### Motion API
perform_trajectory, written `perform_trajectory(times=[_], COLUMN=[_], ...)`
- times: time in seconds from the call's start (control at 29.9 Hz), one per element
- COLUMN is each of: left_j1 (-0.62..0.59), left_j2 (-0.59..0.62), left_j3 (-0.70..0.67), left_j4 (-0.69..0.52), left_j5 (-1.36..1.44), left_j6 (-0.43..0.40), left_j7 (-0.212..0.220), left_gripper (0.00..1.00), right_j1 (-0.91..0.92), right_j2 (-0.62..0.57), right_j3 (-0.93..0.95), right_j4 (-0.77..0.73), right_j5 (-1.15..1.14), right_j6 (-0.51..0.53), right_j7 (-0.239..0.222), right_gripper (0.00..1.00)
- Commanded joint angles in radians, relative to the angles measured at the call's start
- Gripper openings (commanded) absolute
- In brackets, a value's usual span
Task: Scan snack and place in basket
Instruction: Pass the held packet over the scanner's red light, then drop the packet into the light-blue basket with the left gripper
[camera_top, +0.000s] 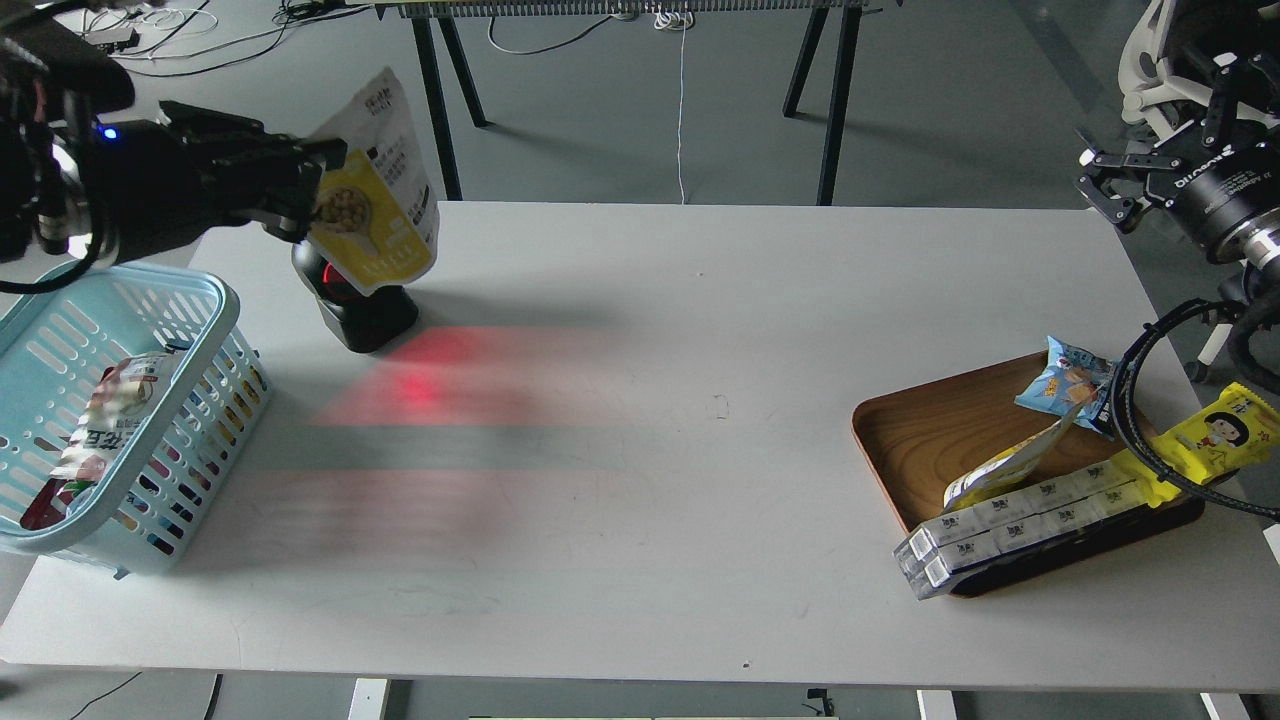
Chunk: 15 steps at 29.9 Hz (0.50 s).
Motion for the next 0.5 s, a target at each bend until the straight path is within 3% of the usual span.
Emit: perform_trajectory(times=[0.0, 0.2, 0.37, 0.47], left_j1=[-0.001, 0.004, 0.003, 0.002], left_j2=[0.123, 0.333, 0.454, 0.486], left_j3=[-0.073, -0.048, 0.139, 0.268], left_j4=[0.002, 0.012, 0.06, 0.104], left_j5=[-0.008, -0.017, -0.024, -0.022], left_j6=[0.0, 0.0, 0.0, 0.0], left_j7=[-0.115, -0.254, -0.31, -0.317], left_gripper=[0.0, 0.0, 0.0, 0.0], right_j1=[0.009, 0.014, 0.017, 0.017], right_j2=[0.003, 0.003, 0.003, 0.002], right_j3=[-0.003, -0.005, -0.006, -0.005], right_j4=[0.0, 0.002, 0.003, 0.003], right_j5=[0.0, 0.0, 0.002, 0.002], right_j6=[0.0, 0.0, 0.0, 0.0], right_j7=[0.0, 0.0, 0.0, 0.0], right_gripper=[0.98, 0.98, 0.98, 0.98])
